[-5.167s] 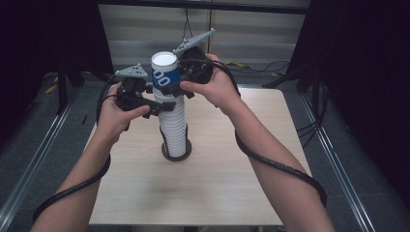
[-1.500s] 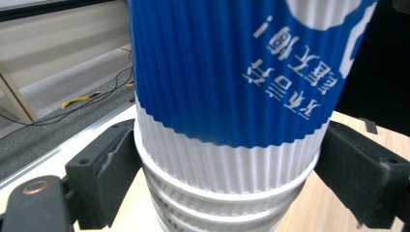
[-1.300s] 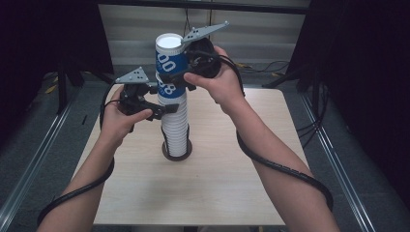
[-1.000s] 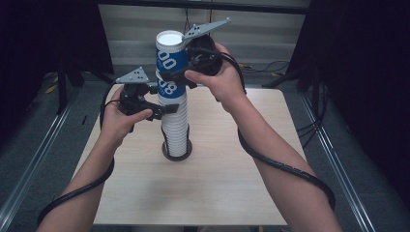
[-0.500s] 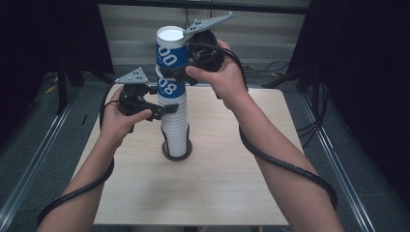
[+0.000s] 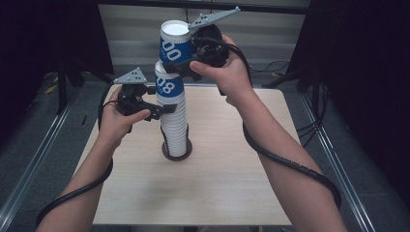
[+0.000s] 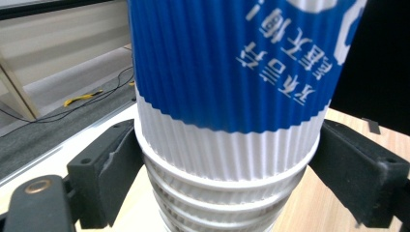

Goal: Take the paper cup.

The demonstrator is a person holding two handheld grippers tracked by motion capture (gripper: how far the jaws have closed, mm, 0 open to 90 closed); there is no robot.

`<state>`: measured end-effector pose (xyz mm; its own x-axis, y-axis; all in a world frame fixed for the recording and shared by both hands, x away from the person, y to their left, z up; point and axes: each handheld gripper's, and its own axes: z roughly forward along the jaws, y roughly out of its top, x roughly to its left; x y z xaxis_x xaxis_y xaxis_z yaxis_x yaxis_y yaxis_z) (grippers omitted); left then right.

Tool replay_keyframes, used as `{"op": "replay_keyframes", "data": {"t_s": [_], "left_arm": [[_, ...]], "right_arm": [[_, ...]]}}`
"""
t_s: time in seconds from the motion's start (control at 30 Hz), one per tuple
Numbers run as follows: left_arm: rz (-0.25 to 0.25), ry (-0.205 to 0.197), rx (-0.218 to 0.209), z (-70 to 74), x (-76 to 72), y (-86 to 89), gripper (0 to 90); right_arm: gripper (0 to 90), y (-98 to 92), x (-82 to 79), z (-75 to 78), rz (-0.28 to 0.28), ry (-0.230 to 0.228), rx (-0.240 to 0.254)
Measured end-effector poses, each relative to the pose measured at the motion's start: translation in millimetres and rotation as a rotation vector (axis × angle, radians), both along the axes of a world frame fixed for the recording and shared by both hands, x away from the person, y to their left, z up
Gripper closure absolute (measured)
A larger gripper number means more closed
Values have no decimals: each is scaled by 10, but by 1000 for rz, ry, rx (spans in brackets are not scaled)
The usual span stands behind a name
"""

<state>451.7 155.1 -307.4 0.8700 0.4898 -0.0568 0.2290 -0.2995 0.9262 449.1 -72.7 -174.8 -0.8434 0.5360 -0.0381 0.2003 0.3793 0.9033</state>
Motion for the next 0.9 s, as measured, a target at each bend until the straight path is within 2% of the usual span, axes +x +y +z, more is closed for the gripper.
{"op": "replay_keyframes", "data": {"t_s": [0.4, 0.9], "left_arm": [[-1, 8, -7, -10, -8, 20, 140], [8, 12, -9, -10, -23, 39, 149]], "right_arm": [[213, -186, -7, -20, -14, 8, 24], [210, -486, -35, -64, -48, 7, 12]]}}
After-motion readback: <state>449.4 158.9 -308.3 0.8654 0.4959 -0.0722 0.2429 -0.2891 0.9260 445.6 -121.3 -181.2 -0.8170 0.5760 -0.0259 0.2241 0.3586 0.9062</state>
